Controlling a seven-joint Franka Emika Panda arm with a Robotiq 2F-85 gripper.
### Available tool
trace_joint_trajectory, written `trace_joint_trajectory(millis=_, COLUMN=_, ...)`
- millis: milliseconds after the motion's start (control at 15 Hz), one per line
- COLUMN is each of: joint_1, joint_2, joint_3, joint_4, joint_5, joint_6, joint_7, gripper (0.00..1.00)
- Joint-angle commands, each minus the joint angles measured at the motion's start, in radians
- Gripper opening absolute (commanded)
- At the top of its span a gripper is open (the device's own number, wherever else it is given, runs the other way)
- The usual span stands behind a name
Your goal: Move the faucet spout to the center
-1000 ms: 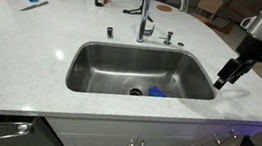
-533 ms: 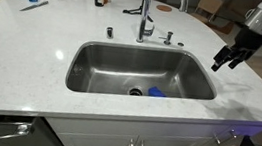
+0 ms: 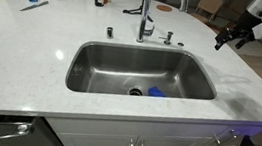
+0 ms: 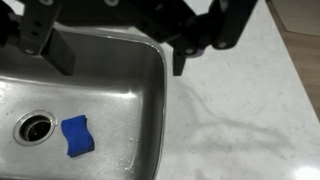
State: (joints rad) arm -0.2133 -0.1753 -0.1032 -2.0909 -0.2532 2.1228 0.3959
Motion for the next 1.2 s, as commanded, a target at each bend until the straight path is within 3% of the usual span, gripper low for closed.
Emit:
trace_joint_trajectory(millis=0, joint_1=-0.018, joint_2=0.068, joint_3=-0.007, joint_4=0.094, joint_5=-0.077, joint_6=0.002, joint_7=0.109, gripper=1.0)
trace_joint_trajectory(millis=600, joint_1=-0.013, joint_2=0.245, joint_3=-0.086, joint_4=0.341, joint_5=-0.157, joint_6=0.057, joint_7=0.166, gripper=1.0)
trace_joint_trajectory(millis=1133, joint_1=0.015, joint_2=0.435, joint_3=-0.161, joint_4=0.575, joint_5=-0.436, joint_6=0.135, joint_7=0.254, gripper=1.0)
